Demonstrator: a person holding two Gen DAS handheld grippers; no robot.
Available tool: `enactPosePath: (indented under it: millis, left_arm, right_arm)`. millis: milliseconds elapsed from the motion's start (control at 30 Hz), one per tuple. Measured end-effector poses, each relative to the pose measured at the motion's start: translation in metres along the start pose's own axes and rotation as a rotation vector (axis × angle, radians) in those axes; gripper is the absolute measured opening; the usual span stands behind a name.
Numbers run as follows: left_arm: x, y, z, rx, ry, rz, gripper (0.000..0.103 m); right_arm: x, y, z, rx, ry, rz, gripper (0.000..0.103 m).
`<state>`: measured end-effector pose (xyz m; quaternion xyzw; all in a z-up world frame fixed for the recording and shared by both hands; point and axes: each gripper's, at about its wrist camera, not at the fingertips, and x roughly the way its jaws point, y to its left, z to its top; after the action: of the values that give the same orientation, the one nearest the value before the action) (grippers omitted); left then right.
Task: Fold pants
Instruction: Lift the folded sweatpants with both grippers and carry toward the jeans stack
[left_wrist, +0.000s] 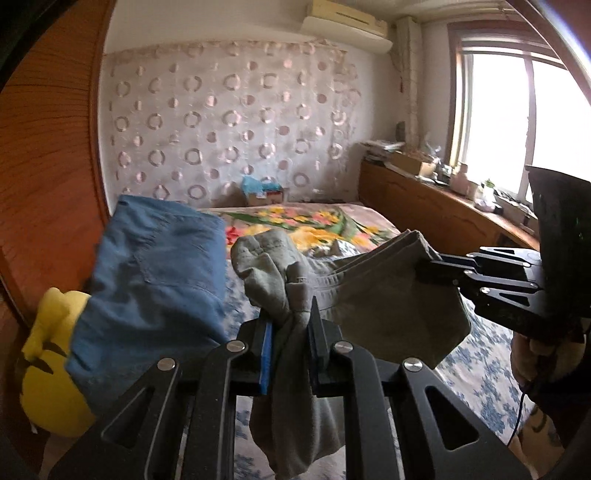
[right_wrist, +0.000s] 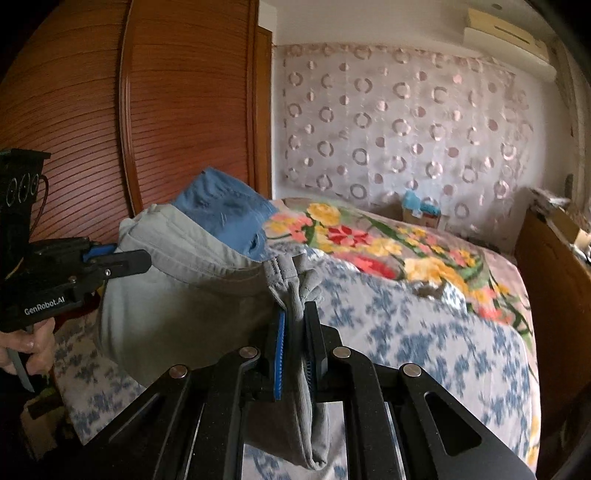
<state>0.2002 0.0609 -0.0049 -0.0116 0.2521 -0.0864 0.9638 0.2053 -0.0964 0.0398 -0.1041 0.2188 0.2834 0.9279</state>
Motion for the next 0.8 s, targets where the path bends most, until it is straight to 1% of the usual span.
enactPosePath:
  millis: [233, 333, 533, 800]
  left_arm:
    - [-0.004, 0.025, 0.017, -0.017, -0.034, 0.071, 0.016]
    - [-0.001, 0.033, 0.021, -0.020, -0.038, 0.091, 0.016]
    - [0.006, 0.053, 0.025, -0.051, -0.046, 0.124, 0.016]
    - [0.017, 0.079, 0.026, -0.093, -0.054, 0.184, 0.016]
  right_arm:
    - [0.031, -0.001, 0.029, -0.067, -0.031, 0.020, 0.009]
    - [0.048, -0.004, 0.036, -0.079, -0.044, 0.032, 0.009]
    - [0.076, -0.009, 0.040, -0.099, -0.063, 0.059, 0.009]
    - [0.122, -0.025, 0.054, -0.142, -0.092, 0.122, 0.009]
